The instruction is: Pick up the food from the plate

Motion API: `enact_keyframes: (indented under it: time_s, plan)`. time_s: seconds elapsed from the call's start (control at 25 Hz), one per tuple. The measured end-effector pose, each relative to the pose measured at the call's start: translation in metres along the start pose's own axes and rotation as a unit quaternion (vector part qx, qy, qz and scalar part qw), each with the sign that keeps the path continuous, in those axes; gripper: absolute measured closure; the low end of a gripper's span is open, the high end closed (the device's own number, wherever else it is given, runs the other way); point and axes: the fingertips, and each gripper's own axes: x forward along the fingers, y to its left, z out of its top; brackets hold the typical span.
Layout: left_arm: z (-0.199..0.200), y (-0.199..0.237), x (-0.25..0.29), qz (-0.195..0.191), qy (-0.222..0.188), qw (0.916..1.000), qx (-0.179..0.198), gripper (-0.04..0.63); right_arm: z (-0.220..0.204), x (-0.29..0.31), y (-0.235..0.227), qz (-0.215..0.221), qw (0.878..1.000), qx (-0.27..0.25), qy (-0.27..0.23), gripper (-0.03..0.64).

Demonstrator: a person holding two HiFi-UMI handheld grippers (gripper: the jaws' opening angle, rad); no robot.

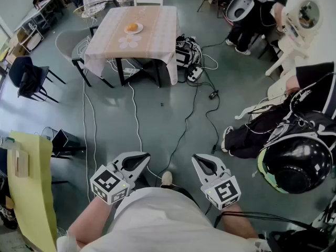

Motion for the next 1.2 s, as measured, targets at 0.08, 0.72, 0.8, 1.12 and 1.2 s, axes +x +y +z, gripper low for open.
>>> enact_keyframes:
  time_s: [0.08, 0.72, 0.8, 1.12, 1.2]
  plan:
    - [0.001, 0.008, 0.001, 0.005, -0.004, 1.0, 0.001, 0.588, -0.004, 0.007, -0.004, 0.002, 1.0, 0.0, 0.001, 0.606]
    - [0.057, 0.153, 0.041, -0.033, -0.011, 0.9994, 0.004, 0.588, 0.037, 0.139, -0.063, -0.001, 0.998, 0.027, 0.049, 0.604]
    - [0.078, 0.181, 0.04, -0.039, -0.019, 0.9991, 0.001, 0.588, 0.058, 0.175, -0.075, 0.006, 0.998, 0.01, 0.058, 0.604]
    - [0.122, 0.319, -0.013, 0.004, -0.045, 0.9989, 0.013, 0.588, 0.143, 0.33, -0.098, 0.028, 0.997, -0.059, 0.05, 0.554]
    - [0.13, 0.341, -0.027, 0.026, -0.059, 0.9979, 0.009, 0.581, 0.153, 0.357, -0.101, 0.036, 0.996, -0.066, 0.055, 0.495]
